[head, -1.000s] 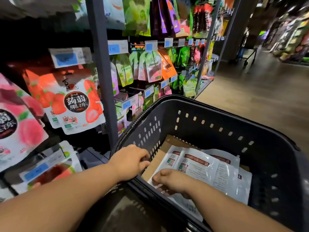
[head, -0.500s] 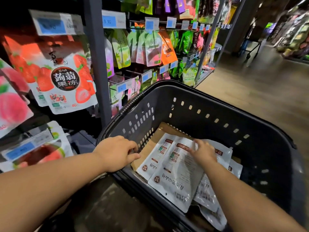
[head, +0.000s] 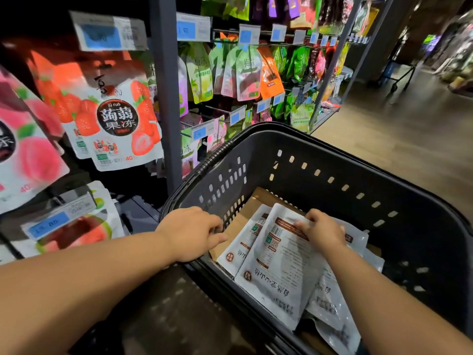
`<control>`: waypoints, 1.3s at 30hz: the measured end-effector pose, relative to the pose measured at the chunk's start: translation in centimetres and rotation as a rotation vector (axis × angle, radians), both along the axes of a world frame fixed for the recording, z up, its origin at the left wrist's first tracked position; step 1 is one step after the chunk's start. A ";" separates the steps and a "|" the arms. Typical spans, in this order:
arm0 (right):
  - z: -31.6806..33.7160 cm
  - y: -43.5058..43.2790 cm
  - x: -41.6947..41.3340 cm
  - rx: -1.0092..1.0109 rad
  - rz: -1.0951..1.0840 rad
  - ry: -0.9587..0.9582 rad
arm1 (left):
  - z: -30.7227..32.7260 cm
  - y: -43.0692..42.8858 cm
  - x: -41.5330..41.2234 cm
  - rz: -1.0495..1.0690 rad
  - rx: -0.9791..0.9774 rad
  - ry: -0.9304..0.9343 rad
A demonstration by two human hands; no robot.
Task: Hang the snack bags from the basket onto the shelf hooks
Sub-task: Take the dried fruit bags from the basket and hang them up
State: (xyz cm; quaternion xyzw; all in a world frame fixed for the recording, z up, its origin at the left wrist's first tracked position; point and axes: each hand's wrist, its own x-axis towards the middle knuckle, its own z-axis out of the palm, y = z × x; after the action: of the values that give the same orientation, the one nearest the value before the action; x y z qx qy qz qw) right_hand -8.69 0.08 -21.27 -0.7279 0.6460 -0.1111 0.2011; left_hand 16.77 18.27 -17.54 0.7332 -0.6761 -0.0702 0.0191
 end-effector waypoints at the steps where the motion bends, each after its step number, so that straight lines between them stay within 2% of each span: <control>1: 0.6 0.3 0.0 -0.011 0.030 -0.015 | 0.0 0.0 0.0 0.002 0.005 0.005; 4: 2.4 1.1 -0.2 -0.058 0.034 -0.098 | 0.0 -0.3 0.0 0.009 0.022 0.014; 10: 4.8 2.3 -1.3 -0.194 -0.165 -0.461 | 0.1 -0.5 -0.1 0.021 0.017 0.025; 16: 5.3 3.6 -1.4 -0.204 -0.321 -0.765 | 0.6 -0.6 -0.2 0.053 -0.009 0.096; 21: 4.9 4.5 -0.9 -0.101 -0.397 -0.991 | 1.8 -1.0 -0.7 0.166 -0.068 0.295; 26: 4.6 5.2 -0.3 -0.001 -0.412 -1.113 | 2.1 -2.2 -0.5 0.337 -0.121 0.581; 29: 3.6 5.2 0.0 0.014 -0.345 -1.103 | 1.8 -2.7 -0.6 0.422 -0.114 0.937; 30: 3.2 5.2 0.2 0.008 -0.324 -1.095 | 1.7 -2.7 -0.7 0.435 -0.123 1.003; 34: 2.1 5.8 0.3 -0.055 -0.240 -0.996 | 1.1 -2.3 -0.7 0.478 -0.174 1.013; 36: 2.4 6.6 0.1 -0.065 -0.131 -0.959 | 1.1 -2.2 -0.8 0.475 -0.175 1.004; 39: 2.8 7.4 0.1 -0.083 0.059 -0.758 | 1.1 -2.1 -0.8 0.467 -0.188 0.996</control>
State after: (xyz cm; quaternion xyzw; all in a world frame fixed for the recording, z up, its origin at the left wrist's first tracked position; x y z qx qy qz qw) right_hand -8.57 7.45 -18.43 -0.6611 0.4997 -0.3927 0.3989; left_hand 16.00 16.19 -16.39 0.7368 -0.4085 -0.3414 0.4167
